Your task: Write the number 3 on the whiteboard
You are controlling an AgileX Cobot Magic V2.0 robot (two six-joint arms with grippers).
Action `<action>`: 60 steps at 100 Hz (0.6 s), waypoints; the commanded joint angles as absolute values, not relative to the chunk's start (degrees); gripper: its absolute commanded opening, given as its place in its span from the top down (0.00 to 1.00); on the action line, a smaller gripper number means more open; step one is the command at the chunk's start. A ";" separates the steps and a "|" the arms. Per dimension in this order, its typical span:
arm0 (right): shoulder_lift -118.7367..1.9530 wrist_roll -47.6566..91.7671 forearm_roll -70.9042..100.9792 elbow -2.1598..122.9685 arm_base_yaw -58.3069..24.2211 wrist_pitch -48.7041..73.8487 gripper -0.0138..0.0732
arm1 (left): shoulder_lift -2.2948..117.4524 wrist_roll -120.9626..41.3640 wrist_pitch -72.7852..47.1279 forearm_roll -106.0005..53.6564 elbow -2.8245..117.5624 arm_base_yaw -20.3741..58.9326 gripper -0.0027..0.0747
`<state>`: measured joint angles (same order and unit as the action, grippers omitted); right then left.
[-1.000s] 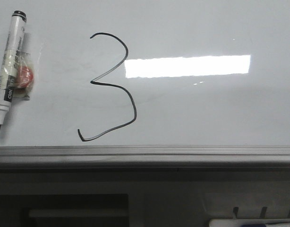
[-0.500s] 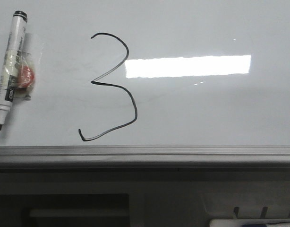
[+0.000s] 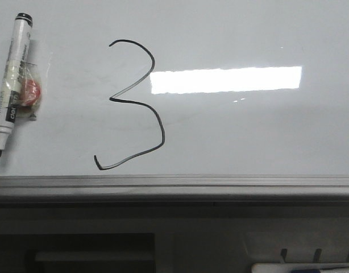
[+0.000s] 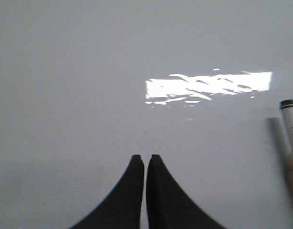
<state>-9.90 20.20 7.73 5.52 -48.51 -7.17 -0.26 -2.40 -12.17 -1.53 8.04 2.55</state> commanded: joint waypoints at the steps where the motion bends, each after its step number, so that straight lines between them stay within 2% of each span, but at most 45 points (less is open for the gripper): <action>1: -10.36 20.35 7.43 7.02 -48.13 -11.50 0.89 | -0.96 -2.45 -4.59 -2.46 6.72 1.39 0.99; 25: -10.36 20.35 7.43 7.02 -48.13 -11.50 0.89 | -1.64 -0.93 -4.00 -4.02 -0.82 1.39 0.99; 51: -10.36 20.35 7.43 7.02 -48.13 -11.50 0.89 | -1.68 0.41 -17.09 -3.79 -0.67 1.39 0.99; 60: -10.36 20.35 7.43 7.02 -48.13 -11.50 0.89 | -1.77 0.55 -17.09 -3.65 -0.67 1.39 0.99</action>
